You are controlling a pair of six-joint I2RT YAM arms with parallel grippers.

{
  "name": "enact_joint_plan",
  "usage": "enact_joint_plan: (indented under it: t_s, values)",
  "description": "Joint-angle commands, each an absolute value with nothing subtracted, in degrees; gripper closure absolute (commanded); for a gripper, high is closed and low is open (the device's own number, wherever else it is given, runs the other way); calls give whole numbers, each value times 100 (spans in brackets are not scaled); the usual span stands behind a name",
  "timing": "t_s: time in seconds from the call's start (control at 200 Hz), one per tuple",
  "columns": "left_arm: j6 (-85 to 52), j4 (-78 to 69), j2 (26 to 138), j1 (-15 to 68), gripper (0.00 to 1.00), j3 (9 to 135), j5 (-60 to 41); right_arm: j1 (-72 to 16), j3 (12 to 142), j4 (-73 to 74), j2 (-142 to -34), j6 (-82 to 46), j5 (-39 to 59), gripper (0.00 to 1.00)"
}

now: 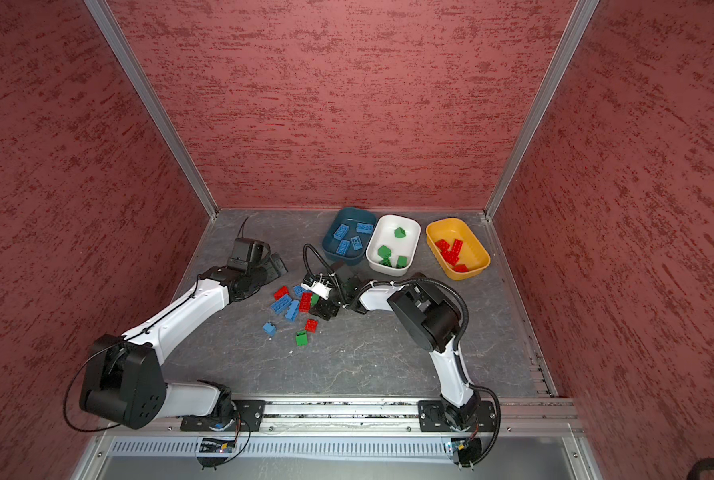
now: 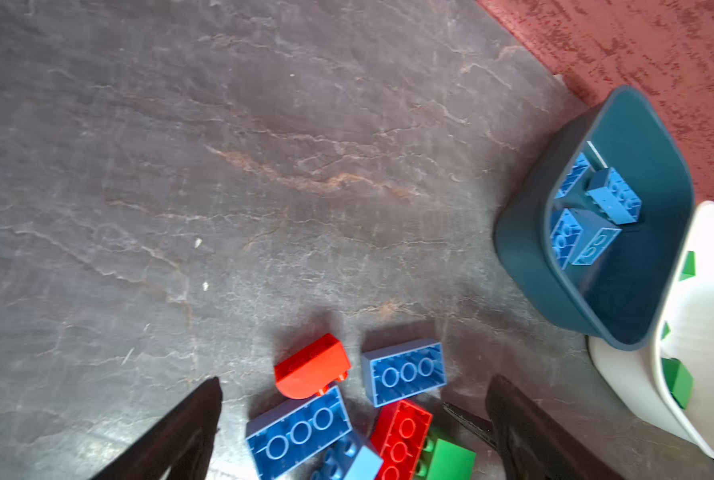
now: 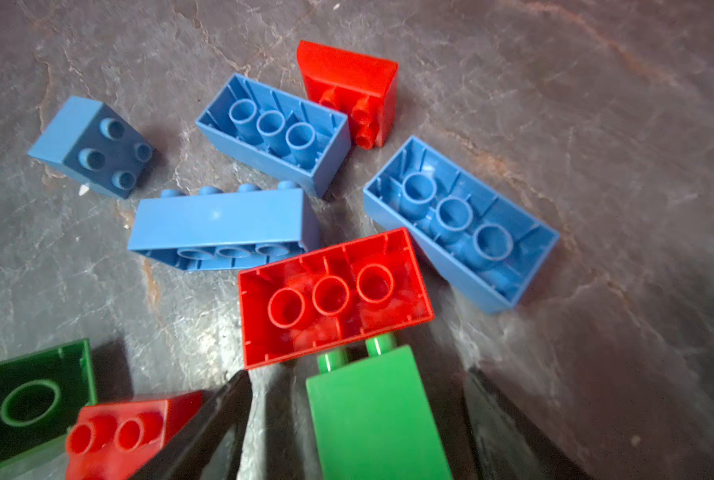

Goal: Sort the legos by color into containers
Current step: 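Grasp a green brick from the pile with the right gripper while the left withdraws, then carry the green brick into the white bin while the left reaches the pile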

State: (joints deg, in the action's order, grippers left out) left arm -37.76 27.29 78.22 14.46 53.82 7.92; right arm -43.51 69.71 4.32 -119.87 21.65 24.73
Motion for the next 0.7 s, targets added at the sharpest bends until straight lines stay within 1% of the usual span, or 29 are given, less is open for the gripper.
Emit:
enact_joint_plan:
  t_s: [0.0,0.03,0.06,0.08,0.23,0.361,0.526,0.691]
  values:
    - [-3816,2851,7742,1373,1,5278,844,-4469,7132,199,-12184,2562,2553,28]
    - [-3814,2870,7754,1365,1,5265,848,-4484,7137,202,-12206,2577,2520,30]
    - [-3807,2882,7779,1362,0,5248,854,-4491,7136,223,-12225,2575,2487,36]
    - [-3795,2883,7801,1354,1,5236,853,-4499,7128,241,-12226,2569,2452,38]
    - [-3740,2891,8078,1310,1,5150,861,-4508,6967,397,-12126,2682,2388,45]
    - [-3718,2794,8421,1295,1,5099,811,-4507,6756,505,-11975,2794,2295,58]
    - [-3717,2439,8899,1283,1,5062,489,-4508,6288,890,-11612,2731,2104,71]
    - [-3622,2021,9245,1310,1,5009,199,-4496,5729,1348,-11051,2481,1845,77]
